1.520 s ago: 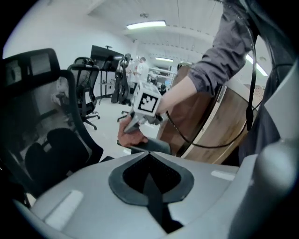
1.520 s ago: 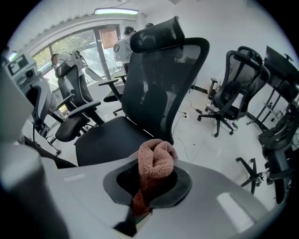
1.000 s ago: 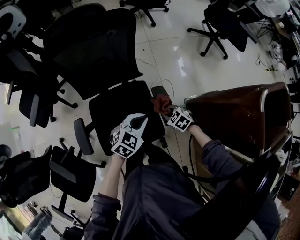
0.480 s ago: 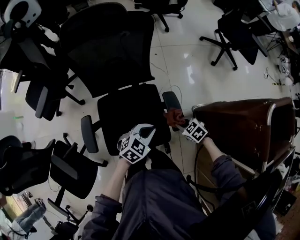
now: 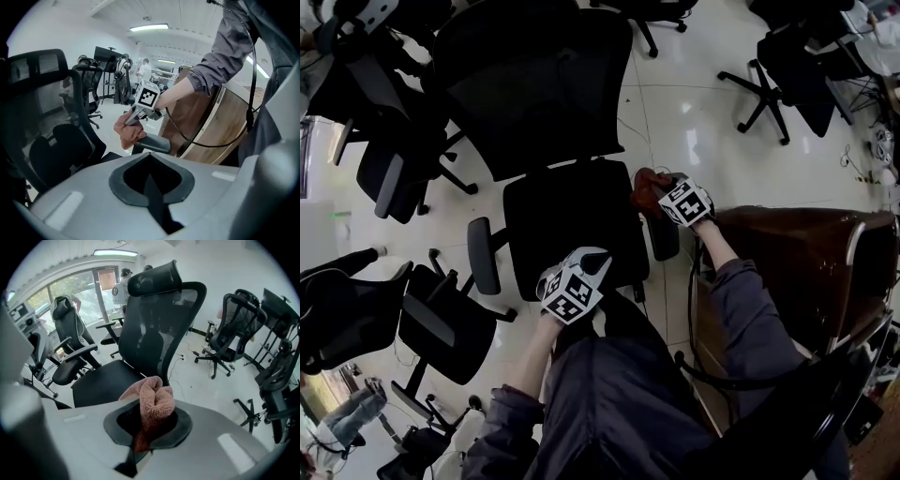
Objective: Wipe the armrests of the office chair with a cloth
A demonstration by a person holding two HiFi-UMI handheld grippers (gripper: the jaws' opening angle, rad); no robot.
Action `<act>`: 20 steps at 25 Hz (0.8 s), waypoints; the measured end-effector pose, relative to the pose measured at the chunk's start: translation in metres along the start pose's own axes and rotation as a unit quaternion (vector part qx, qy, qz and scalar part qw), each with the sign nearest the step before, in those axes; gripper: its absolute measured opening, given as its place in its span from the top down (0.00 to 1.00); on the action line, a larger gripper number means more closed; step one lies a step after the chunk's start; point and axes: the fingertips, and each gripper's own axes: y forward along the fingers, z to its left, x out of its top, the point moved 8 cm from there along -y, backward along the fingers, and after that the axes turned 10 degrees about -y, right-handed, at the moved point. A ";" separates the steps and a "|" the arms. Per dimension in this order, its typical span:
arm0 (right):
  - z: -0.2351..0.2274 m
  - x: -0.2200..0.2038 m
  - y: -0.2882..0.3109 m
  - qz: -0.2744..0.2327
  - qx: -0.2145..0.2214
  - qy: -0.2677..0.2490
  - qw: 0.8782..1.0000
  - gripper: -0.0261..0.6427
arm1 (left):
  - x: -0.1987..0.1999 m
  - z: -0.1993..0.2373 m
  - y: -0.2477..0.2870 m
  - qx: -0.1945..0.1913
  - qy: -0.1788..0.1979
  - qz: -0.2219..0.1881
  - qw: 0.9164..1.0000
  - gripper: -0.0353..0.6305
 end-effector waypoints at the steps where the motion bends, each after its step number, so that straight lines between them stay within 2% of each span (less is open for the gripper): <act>1: -0.004 0.004 0.005 0.004 -0.003 0.002 1.000 0.93 | -0.002 0.002 0.000 0.002 -0.004 0.002 1.000 0.93; 4: -0.008 0.007 0.018 0.020 0.001 0.002 1.000 0.93 | -0.009 0.010 -0.001 0.008 -0.013 0.006 1.000 0.93; 8: 0.009 -0.008 0.016 0.032 0.012 -0.001 0.999 0.93 | -0.014 0.022 0.004 0.019 -0.019 0.010 1.000 0.93; 14: 0.061 -0.037 -0.021 0.009 0.037 0.004 0.999 0.93 | -0.006 0.025 0.021 0.006 -0.012 0.010 1.000 0.93; 20: 0.119 -0.074 -0.055 0.006 0.063 0.010 0.998 0.93 | -0.010 0.016 0.040 -0.019 0.001 0.012 1.000 0.93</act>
